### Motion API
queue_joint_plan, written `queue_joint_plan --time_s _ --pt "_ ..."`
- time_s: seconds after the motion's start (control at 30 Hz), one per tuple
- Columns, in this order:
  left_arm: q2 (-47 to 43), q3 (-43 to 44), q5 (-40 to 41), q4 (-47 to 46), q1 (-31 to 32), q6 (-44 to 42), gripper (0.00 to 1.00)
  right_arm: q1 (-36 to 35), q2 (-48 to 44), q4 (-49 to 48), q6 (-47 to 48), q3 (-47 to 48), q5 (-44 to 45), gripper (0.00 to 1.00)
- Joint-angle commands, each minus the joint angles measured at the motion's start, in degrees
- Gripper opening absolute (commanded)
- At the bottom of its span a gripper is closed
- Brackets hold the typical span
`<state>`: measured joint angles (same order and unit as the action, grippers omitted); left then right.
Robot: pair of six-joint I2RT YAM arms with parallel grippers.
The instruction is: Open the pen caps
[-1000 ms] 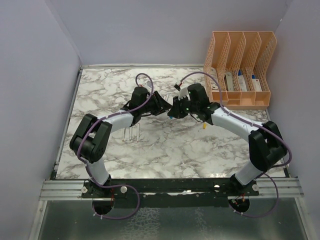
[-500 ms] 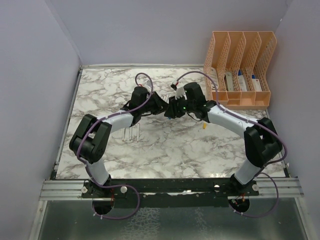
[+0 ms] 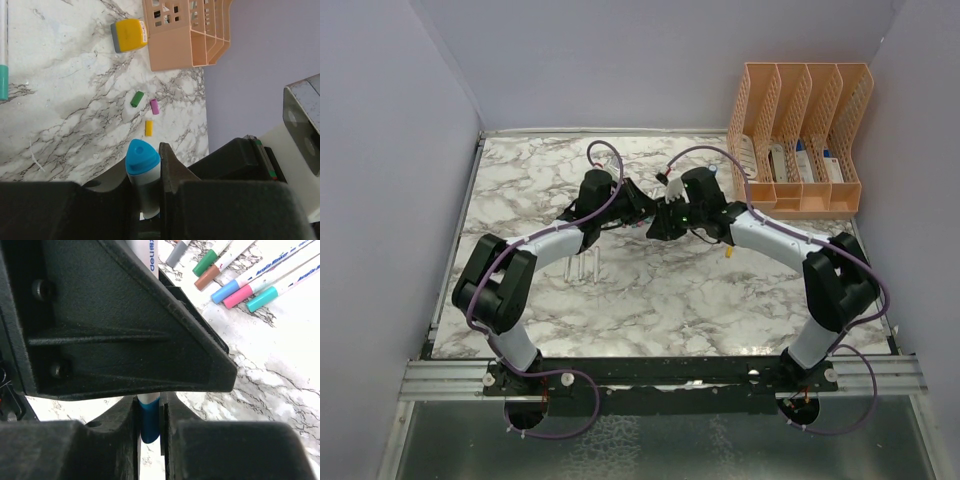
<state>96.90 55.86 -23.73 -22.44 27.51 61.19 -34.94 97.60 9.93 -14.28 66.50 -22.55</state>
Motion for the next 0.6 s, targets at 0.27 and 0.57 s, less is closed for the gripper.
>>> queue_joint_plan --time_s 0.27,0.57 --pt "-2.3 -1.18 2.4 -0.66 -0.54 -0.11 0.0 -0.39 -3.05 1.41 0.82 -1.53 1.57 0.01" --pt "-1.14 2.83 4.18 4.59 -8.7 -4.39 0.0 -0.39 -10.55 5.82 1.93 -10.16 4.71 0.01"
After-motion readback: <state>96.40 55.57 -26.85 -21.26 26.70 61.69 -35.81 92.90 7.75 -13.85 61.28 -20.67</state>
